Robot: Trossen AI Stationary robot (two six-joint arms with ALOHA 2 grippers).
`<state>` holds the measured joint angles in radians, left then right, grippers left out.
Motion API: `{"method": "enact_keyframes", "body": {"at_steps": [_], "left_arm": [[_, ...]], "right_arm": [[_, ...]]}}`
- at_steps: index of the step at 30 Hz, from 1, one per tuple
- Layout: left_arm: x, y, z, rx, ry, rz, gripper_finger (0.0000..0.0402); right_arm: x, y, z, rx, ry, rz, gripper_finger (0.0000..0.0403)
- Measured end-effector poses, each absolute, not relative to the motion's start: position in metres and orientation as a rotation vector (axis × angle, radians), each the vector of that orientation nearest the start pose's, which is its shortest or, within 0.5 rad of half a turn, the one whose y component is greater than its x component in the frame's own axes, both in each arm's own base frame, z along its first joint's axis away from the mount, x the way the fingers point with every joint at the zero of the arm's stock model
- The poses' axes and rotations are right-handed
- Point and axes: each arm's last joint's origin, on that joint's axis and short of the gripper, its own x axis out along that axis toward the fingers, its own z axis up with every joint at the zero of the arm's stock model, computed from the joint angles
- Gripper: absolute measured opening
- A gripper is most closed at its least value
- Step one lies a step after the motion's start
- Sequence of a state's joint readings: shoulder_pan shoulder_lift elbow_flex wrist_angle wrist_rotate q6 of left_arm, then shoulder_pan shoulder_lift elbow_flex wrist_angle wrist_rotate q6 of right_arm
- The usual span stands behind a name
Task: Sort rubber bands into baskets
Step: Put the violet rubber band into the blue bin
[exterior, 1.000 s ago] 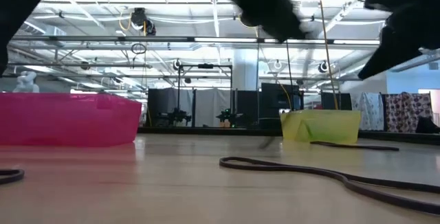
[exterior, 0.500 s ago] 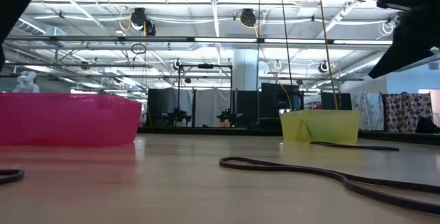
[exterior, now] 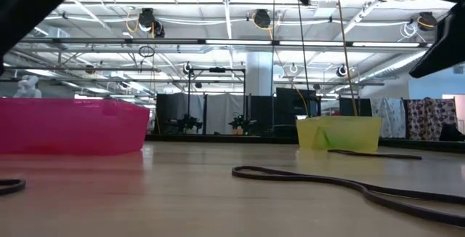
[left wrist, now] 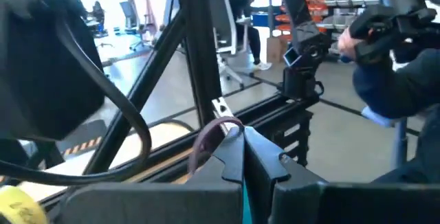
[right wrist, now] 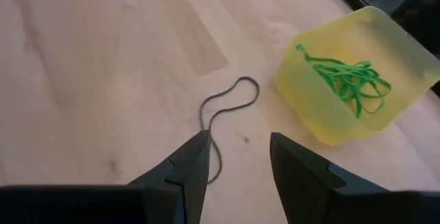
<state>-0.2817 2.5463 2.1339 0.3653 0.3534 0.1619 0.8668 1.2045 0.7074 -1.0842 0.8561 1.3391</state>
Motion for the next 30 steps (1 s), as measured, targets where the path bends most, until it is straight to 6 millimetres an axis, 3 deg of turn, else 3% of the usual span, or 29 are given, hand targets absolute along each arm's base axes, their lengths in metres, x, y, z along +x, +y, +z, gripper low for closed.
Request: {"method": "enact_keyframes", "body": {"at_steps": [7,15,20,27,30], "left_arm": [[0.575,-0.188,0.187,0.158,-0.013,-0.565,0.0000],[0.580,-0.173,0.170,0.114,0.132,-0.478,0.0006],[0.577,-0.170,0.164,0.081,0.278,-0.448,0.0044],[0.575,-0.167,0.162,0.075,0.339,-0.456,0.0101],[0.570,-0.162,0.170,0.085,0.431,-0.451,0.0111]], "right_arm": [[0.107,0.117,0.181,0.039,0.803,-0.566,0.0146],[0.100,0.113,0.171,0.003,0.812,-0.568,0.0146],[0.099,0.113,0.170,-0.032,0.843,-0.545,0.0146],[0.100,0.113,0.170,-0.061,0.856,-0.536,0.0146],[0.100,0.112,0.170,-0.064,0.847,-0.539,0.0146]]}}
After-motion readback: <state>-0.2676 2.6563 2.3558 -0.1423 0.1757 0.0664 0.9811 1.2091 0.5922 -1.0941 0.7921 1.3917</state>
